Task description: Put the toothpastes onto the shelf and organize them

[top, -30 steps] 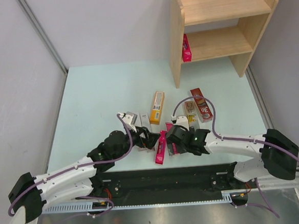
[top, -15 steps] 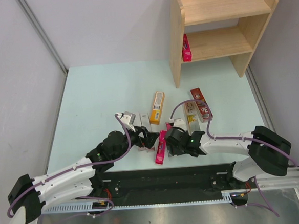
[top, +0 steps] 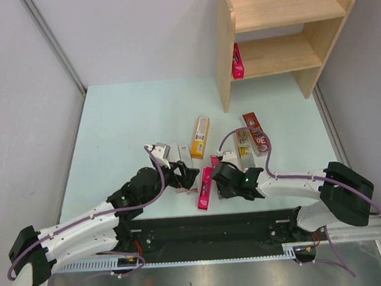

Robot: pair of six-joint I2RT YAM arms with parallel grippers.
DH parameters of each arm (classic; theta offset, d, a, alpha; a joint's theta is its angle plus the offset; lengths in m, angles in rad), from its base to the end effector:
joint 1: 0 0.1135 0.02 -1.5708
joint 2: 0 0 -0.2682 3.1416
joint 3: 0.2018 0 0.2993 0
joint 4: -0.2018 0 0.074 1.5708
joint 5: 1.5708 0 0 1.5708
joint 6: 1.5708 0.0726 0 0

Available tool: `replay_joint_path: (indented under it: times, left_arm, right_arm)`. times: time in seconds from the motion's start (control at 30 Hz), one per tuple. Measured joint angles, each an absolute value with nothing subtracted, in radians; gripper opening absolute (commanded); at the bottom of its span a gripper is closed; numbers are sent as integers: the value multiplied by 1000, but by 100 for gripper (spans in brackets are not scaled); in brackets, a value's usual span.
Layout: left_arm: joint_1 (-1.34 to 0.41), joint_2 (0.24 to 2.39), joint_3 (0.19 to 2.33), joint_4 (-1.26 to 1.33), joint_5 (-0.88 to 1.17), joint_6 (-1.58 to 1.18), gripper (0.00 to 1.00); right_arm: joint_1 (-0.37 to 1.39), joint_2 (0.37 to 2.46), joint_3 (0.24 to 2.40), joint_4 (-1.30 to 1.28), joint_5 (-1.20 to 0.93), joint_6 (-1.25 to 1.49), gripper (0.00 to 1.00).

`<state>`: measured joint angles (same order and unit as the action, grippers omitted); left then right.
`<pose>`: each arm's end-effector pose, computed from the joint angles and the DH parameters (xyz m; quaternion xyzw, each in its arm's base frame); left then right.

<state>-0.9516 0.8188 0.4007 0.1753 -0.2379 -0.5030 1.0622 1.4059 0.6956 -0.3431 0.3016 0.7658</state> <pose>0.1703 -0.2095 0.2104 0.1026 0.7786 -0.3370 0.5192 0.1690 0.2588 0.1078 -0.1031 0.9510 0.1116 0.2694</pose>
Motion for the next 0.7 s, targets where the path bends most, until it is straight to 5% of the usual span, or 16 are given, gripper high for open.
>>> replay_joint_path:
  times: [0.4,0.7]
  left_arm:
    - [-902,799,494,87,-225,-484,100]
    - [-709,822,516,140,127,-489,100]
  right_arm:
    - [945,1197,690,-361,241,680,35]
    - [804,1021,687,-315,14,561,35]
